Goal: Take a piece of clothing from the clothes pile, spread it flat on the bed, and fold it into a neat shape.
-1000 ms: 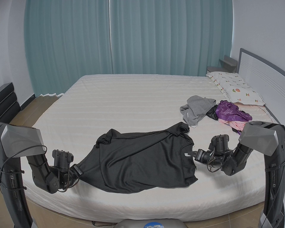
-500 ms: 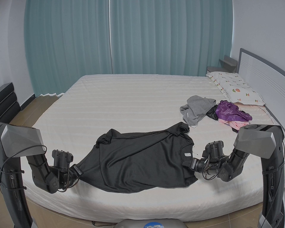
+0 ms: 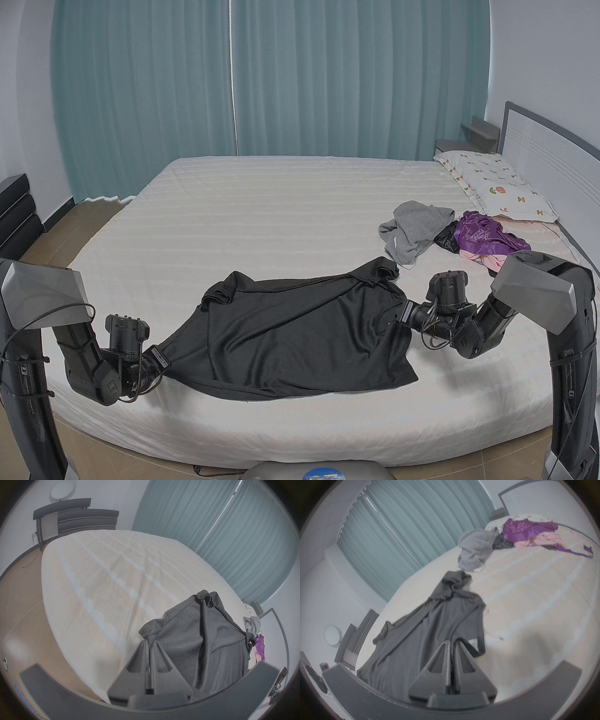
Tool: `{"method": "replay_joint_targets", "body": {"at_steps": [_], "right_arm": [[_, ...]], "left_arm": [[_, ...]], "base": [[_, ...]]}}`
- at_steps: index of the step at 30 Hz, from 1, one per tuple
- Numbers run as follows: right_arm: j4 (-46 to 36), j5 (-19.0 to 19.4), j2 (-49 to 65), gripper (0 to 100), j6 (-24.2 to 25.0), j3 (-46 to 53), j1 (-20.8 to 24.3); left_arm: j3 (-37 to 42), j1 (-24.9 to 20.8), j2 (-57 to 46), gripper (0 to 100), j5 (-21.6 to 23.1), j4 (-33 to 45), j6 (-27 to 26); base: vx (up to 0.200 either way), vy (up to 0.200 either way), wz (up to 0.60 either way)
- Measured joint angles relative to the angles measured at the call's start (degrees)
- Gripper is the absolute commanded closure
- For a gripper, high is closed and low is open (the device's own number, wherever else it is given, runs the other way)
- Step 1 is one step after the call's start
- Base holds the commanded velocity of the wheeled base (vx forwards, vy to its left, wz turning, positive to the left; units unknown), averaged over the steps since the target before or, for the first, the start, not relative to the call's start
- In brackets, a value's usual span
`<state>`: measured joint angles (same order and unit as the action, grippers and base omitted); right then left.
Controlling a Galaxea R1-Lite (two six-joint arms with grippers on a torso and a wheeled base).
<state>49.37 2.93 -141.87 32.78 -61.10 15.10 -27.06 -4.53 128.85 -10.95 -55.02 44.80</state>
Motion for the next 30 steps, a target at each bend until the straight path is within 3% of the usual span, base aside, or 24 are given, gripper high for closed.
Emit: {"method": "replay_joint_targets", "body": {"at_steps": [11,12,23,30], "right_arm": [[-2.86,-6.51,-5.10,100,-0.66,-15.31,0.74],[-3.19,-6.97,-5.84,0,-1.06,-16.32,0.82],[-1.89,-7.19,-8.79,0,-3.08,-17.24,0.18],[-1.65,-5.52,-3.35,0,-2.84,-7.51,-0.20]], "left_arm": [[0.05,0.18,-0.05,100,0.00,0.02,-0.09],[0.06,0.18,-0.05,100,-0.02,0.02,-0.11],[0.09,0.07,0.00,100,0.00,0.02,-0.09],[0.17,0.00,0.00,100,0.04,0.02,-0.02]], "base": [[0.000,0.000,0.00],[0.000,0.000,0.00],[0.000,0.000,0.00],[0.000,0.000,0.00]]}}
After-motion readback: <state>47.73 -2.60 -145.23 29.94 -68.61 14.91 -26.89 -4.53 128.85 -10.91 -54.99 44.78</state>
